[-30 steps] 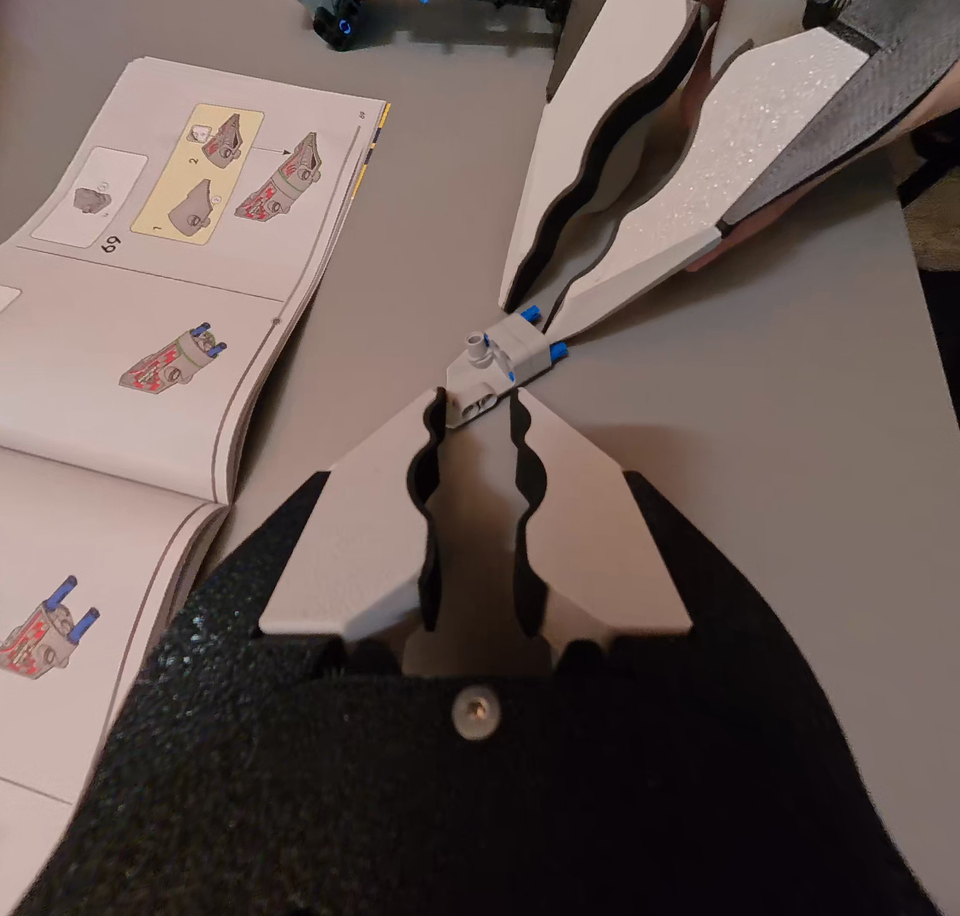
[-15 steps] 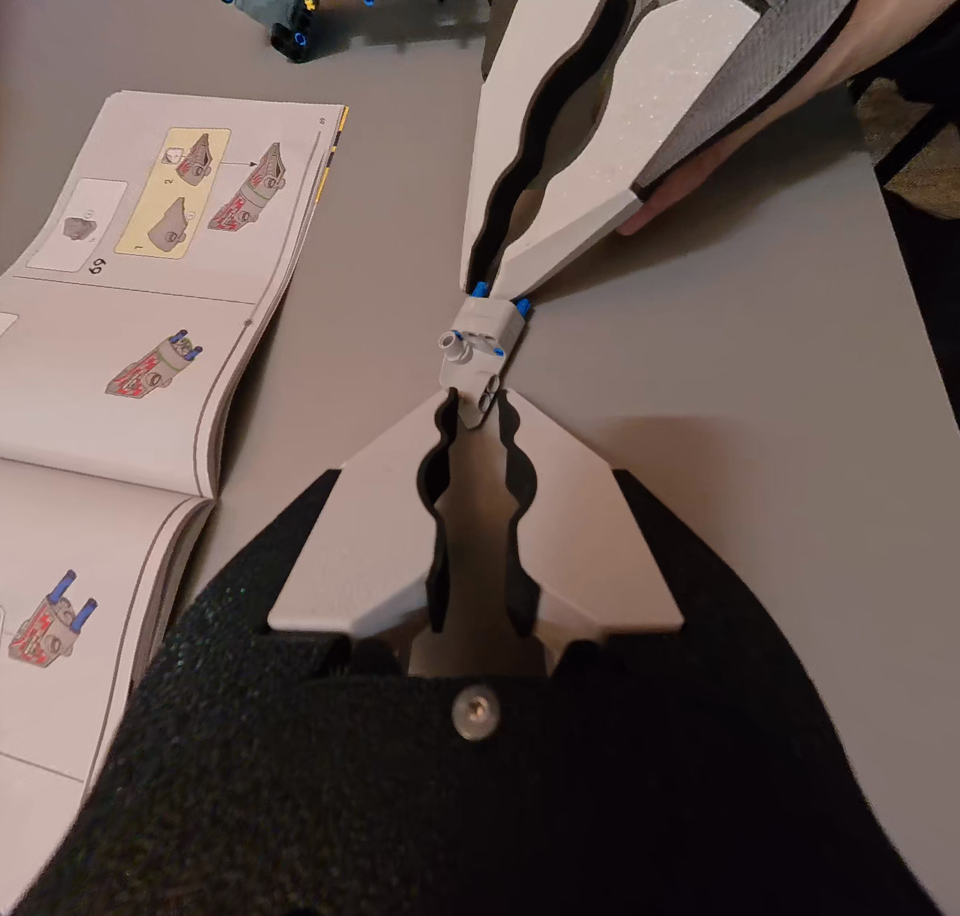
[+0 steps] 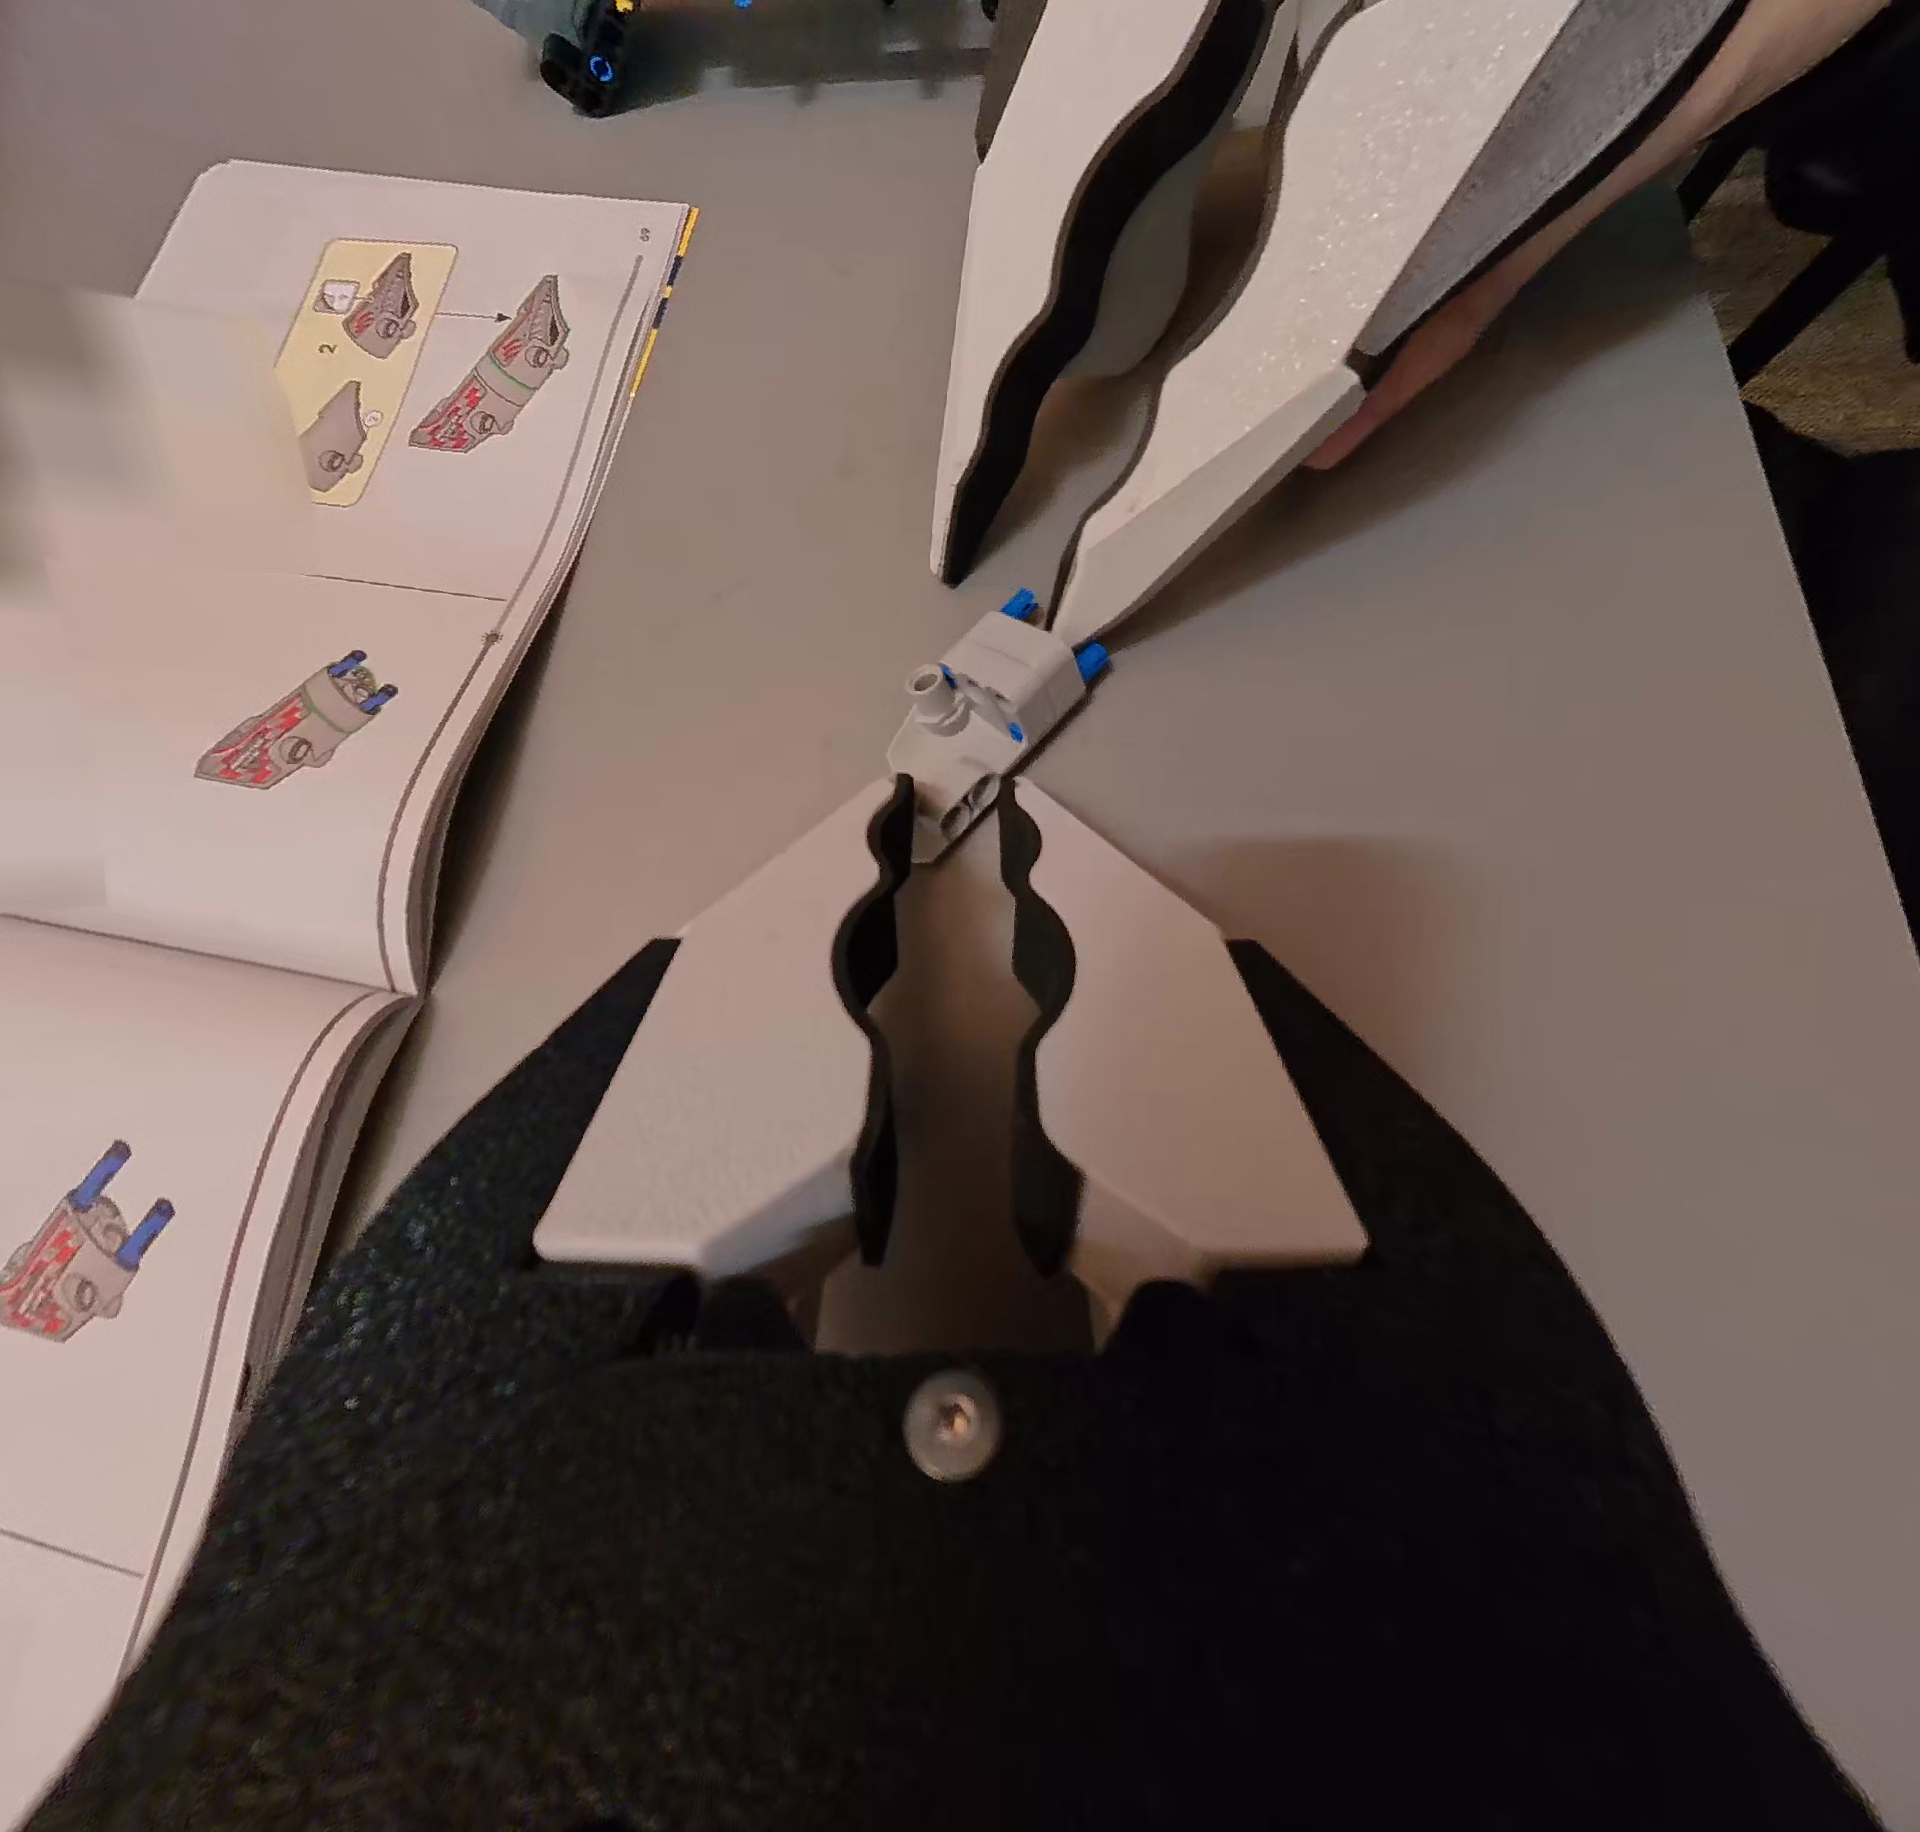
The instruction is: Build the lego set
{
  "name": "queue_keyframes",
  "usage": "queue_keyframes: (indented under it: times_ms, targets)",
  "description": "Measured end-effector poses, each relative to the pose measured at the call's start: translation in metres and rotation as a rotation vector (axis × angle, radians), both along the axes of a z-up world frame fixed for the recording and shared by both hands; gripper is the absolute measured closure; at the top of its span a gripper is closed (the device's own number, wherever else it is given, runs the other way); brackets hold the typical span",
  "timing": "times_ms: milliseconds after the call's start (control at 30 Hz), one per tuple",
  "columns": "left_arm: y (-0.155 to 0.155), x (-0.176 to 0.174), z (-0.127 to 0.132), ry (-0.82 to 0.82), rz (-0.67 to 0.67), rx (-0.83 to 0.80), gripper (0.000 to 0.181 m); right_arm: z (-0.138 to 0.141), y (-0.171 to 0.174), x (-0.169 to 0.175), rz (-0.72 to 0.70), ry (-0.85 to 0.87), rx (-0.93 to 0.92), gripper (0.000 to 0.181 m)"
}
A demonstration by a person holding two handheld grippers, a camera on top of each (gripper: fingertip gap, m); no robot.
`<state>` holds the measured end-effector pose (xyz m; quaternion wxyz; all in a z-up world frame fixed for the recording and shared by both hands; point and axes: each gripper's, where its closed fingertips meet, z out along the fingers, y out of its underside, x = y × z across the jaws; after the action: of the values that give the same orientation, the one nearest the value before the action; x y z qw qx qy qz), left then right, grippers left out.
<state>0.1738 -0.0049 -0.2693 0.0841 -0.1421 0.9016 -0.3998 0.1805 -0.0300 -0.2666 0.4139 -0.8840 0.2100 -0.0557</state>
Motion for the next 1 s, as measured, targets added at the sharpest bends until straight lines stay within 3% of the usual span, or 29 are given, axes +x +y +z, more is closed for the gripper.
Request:
queue_keyframes:
  times_ms: [33, 367, 667, 1000]
  targets:
    - [0.000, 0.000, 0.000, 0.007, 0.000, -0.003, 0.168, 0.000, 0.000, 0.000, 0.003, -0.002, -0.001, 0.158]
    - [0.008, 0.001, 0.000, 0.000, 0.004, 0.000, 0.169, 0.000, 0.001, -0.003, 0.016, -0.009, -0.004, 0.154]
    - [0.037, 0.027, 0.000, 0.026, 0.231, -0.012, 0.168, -0.001, 0.000, -0.002, 0.010, -0.030, -0.017, 0.155]
    - [0.034, 0.017, 0.001, 0.061, 0.178, -0.031, 0.166, -0.001, 0.000, -0.001, 0.004, -0.030, -0.017, 0.157]
